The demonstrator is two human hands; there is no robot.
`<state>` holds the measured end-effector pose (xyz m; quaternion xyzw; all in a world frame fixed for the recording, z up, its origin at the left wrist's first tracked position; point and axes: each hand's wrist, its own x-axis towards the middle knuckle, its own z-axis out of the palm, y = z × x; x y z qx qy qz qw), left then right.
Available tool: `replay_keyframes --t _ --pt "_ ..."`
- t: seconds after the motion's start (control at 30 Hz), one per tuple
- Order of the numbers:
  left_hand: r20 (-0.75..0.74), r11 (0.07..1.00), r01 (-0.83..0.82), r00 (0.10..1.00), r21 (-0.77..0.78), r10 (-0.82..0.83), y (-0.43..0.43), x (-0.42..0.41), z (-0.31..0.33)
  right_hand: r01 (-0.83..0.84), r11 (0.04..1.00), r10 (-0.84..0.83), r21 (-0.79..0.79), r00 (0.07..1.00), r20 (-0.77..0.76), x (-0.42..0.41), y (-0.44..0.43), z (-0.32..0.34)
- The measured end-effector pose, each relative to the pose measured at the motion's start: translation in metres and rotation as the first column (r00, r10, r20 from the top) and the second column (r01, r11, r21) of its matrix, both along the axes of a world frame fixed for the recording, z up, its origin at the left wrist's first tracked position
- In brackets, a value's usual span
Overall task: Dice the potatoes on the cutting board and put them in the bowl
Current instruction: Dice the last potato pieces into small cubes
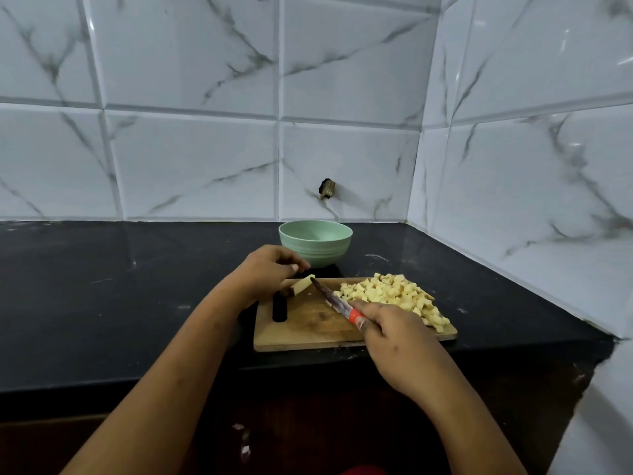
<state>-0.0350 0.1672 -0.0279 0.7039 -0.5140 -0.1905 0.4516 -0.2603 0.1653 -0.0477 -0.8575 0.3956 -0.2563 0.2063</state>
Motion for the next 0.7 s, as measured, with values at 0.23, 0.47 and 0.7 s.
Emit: replay_keyframes --t 0.23,0.47,0.7 --pt "0.154 0.986 -0.026 0.988 0.164 0.0 0.025 0.035 0.009 -0.044 0.997 0.037 0.064 0.994 0.1 -0.002 -0.005 -0.004" --pt "0.232 0.931 0.035 0.965 0.362 -0.126 0.042 0.035 0.001 -0.088 0.986 0.071 0.143 0.99 0.124 0.003 0.001 -0.005" --pt "0.313 0.987 -0.039 0.95 0.154 -0.011 0.036 0.02 0.005 -0.109 0.972 0.074 0.207 0.983 0.17 0.001 0.0 -0.004"
